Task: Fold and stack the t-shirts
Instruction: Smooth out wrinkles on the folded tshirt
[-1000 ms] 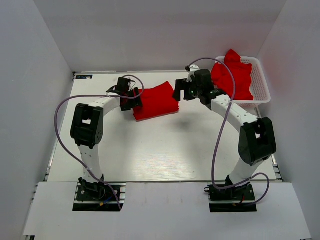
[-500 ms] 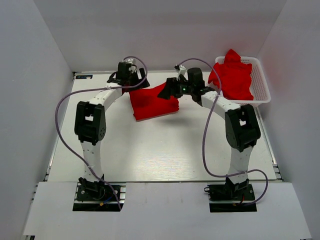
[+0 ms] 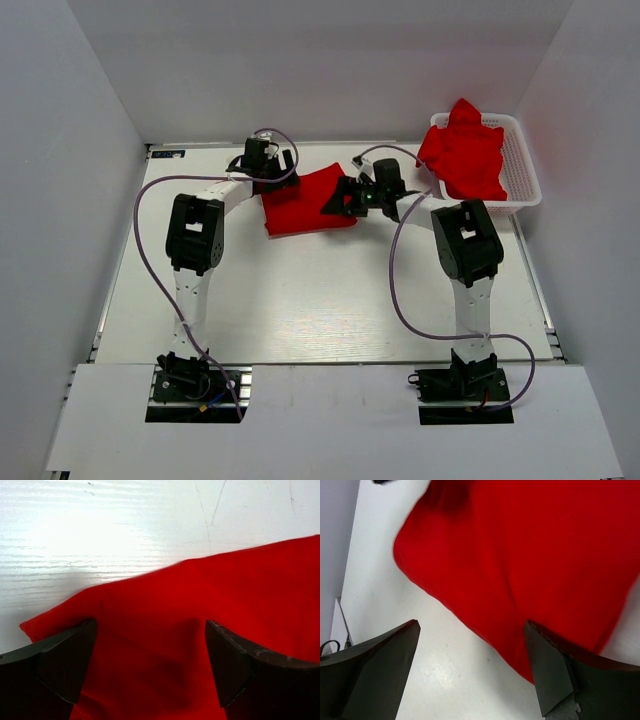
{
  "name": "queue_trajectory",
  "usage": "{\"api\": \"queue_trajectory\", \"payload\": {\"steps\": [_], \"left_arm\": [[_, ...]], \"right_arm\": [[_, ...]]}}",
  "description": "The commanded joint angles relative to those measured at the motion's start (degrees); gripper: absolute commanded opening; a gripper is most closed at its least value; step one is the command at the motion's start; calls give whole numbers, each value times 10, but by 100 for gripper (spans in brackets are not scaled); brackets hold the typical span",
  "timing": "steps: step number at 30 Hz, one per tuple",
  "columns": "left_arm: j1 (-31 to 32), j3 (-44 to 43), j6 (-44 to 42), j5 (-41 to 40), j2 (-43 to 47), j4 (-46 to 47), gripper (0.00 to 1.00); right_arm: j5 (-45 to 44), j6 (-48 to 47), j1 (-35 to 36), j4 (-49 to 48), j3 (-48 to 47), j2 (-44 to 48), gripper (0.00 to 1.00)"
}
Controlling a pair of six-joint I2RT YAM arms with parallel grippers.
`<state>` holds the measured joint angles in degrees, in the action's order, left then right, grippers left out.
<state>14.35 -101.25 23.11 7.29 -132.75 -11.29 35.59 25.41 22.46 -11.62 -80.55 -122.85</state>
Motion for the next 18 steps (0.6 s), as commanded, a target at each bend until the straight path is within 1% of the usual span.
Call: {"api": "queue_trajectory", "payload": {"steps": [1,6,10,13,14,18], "left_arm": [[-7,5,-4,-14,-15,-22,100],[-7,5,-15,-9,-15,-17,100],[-7,0,-22,-4,13,-22,100],[-7,-26,-35,-3,29,-29,100],[-7,-32,-43,3,36,-35,100],[-7,-57,-89,17,83,-51,100]], "right_arm": [[-21,21,-12,-21,39,-20,91],[-38,30,-18,-24,57,-47,91],[-29,30,-21,-19,53,-50,91],[-37,10,-18,-2,44,-23,91],[-46,3,-18,1,41,9,91],[-66,-23,-16,34,30,71,91]]}}
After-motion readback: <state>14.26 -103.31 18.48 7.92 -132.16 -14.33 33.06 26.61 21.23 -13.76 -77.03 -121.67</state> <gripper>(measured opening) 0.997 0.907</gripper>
